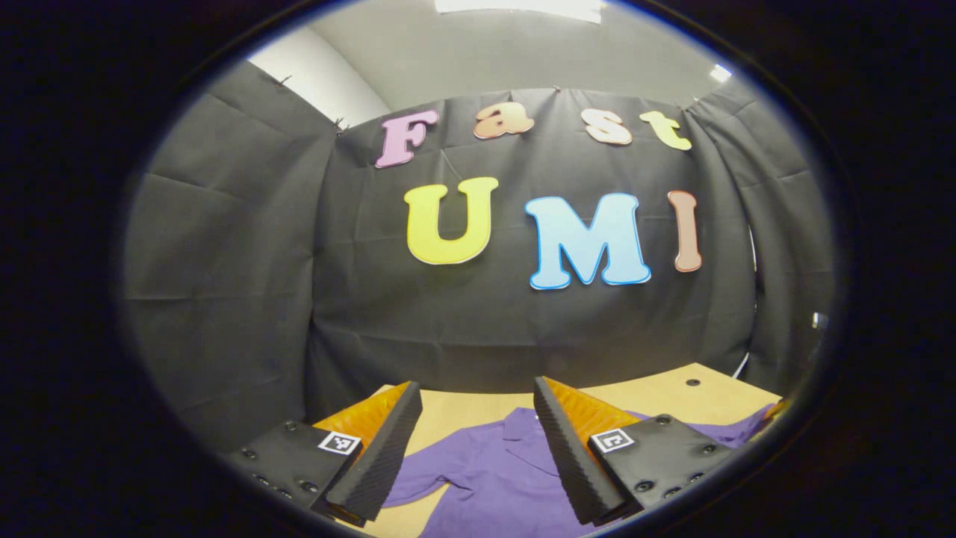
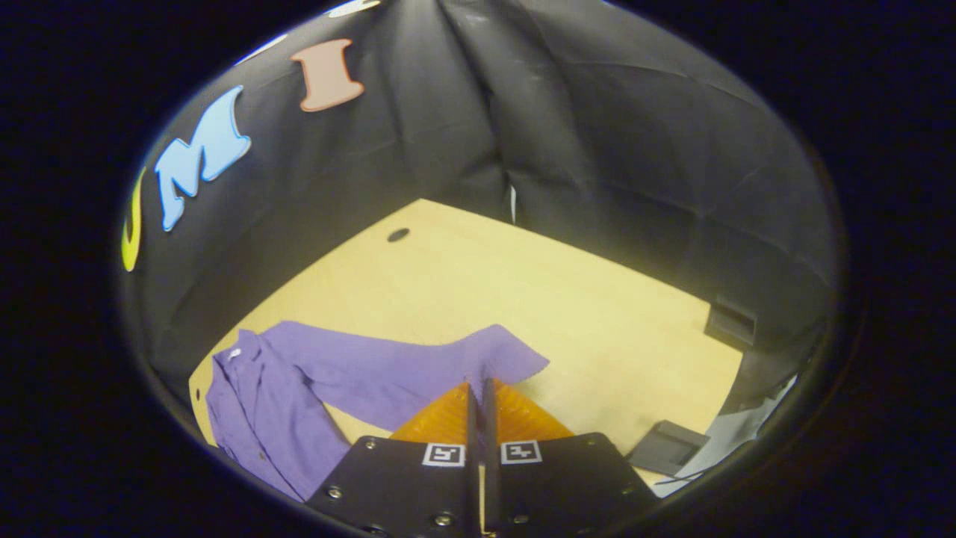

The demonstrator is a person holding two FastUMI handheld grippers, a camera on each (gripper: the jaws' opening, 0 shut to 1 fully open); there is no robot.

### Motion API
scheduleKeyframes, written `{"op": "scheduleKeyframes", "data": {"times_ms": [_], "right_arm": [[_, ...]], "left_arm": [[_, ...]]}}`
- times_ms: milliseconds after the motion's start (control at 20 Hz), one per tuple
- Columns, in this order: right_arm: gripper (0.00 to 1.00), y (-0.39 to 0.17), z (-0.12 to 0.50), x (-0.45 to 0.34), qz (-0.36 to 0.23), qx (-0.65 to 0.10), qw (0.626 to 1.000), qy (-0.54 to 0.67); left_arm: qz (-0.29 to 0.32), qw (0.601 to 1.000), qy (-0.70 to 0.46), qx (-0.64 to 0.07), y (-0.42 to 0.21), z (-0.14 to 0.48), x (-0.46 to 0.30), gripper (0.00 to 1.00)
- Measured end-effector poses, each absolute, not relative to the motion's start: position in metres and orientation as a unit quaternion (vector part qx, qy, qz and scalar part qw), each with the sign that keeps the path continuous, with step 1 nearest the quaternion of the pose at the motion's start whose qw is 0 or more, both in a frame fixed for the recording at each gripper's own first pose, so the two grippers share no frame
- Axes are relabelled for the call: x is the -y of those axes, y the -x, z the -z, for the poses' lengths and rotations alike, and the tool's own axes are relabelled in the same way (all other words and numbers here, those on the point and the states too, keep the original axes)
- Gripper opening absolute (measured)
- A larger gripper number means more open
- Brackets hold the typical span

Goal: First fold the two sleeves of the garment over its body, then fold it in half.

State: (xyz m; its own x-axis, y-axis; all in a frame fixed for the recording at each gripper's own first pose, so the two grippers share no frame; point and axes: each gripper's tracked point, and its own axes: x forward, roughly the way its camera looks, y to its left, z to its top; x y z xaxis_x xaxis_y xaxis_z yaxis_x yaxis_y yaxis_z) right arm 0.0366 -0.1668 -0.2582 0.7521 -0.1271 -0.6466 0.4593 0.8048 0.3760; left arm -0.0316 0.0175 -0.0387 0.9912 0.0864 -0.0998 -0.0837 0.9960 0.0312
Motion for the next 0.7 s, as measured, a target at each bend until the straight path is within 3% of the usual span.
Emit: {"op": "scheduleKeyframes", "data": {"times_ms": [400,700], "right_arm": [[0.03,-0.123,0.147,0.092,0.062,-0.231,0.942,-0.235],[0.03,-0.165,0.102,0.022,0.000,-0.203,0.958,-0.201]], "left_arm": [[-0.059,0.997,-0.015,-0.050,0.032,0.046,-0.045,0.94],[-0.078,0.995,-0.009,-0.060,0.043,0.055,-0.077,0.94]]}}
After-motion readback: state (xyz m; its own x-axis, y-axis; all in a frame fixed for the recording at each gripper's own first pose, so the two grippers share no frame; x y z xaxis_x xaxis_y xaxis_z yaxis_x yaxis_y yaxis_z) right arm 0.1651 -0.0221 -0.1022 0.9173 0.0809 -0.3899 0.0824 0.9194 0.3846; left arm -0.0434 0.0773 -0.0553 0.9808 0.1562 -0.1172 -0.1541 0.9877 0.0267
